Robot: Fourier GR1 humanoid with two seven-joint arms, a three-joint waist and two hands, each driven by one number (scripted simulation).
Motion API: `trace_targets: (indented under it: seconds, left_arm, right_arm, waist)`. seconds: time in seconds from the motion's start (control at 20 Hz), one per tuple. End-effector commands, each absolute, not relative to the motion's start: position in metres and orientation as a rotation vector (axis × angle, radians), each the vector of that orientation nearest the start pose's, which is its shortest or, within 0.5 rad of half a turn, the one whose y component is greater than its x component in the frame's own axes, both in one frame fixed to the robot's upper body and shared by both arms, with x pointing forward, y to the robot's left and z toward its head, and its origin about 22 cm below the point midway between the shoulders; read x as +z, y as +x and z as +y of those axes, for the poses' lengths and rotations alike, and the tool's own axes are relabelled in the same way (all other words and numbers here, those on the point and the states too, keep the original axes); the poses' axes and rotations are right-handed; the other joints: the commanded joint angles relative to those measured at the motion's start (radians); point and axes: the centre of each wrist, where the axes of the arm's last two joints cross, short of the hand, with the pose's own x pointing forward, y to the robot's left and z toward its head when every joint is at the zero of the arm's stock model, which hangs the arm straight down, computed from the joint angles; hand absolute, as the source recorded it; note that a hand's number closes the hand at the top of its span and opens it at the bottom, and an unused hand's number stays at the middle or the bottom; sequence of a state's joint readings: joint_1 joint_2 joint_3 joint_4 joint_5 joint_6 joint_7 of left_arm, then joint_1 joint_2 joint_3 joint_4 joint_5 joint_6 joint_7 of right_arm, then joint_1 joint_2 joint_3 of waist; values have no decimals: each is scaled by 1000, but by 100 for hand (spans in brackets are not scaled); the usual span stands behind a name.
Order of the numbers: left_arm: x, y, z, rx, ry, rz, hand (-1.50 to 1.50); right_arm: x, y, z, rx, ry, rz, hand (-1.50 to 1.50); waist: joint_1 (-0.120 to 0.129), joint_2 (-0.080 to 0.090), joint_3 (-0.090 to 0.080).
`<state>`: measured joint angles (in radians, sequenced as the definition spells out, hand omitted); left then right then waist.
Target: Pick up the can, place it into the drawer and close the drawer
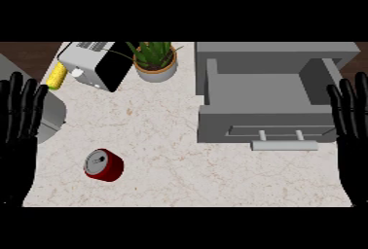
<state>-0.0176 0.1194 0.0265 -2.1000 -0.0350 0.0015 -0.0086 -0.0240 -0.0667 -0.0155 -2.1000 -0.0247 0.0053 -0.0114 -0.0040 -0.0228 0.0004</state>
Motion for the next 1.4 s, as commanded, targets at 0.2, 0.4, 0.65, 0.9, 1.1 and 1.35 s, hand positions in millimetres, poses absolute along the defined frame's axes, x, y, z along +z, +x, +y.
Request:
trace_targets:
  seconds: [0.2, 0.4, 0.65, 0.9, 1.1, 1.35]
  left_arm:
    - [131, 180, 231, -292, -313, -2132, -150]
    - [109, 165, 248, -319, -144, -1733, -150]
    - [124, 149, 265, -332, -135, -1728, -150]
    - [134, 147, 251, -310, -126, -1711, -150]
    - [127, 129, 258, -254, -147, -1684, -150]
    - [120, 162, 266, -221, -98, -1682, -150]
  right_arm:
    - [134, 206, -238, 88, -87, -2141, -150]
    - [103, 197, -258, -3, -156, -1795, -150]
    - [103, 195, -243, 20, -182, -1787, -150]
    - [91, 187, -269, 10, -166, -1770, -150]
    - [110, 177, -268, 9, -141, -1774, -150]
    - [91, 172, -274, -4, -141, -1778, -150]
  waist:
    - [11, 19, -1]
    - [14, 19, 1]
    - [9, 21, -1]
    - [5, 22, 0]
    - [8, 21, -1]
    - [3, 22, 0]
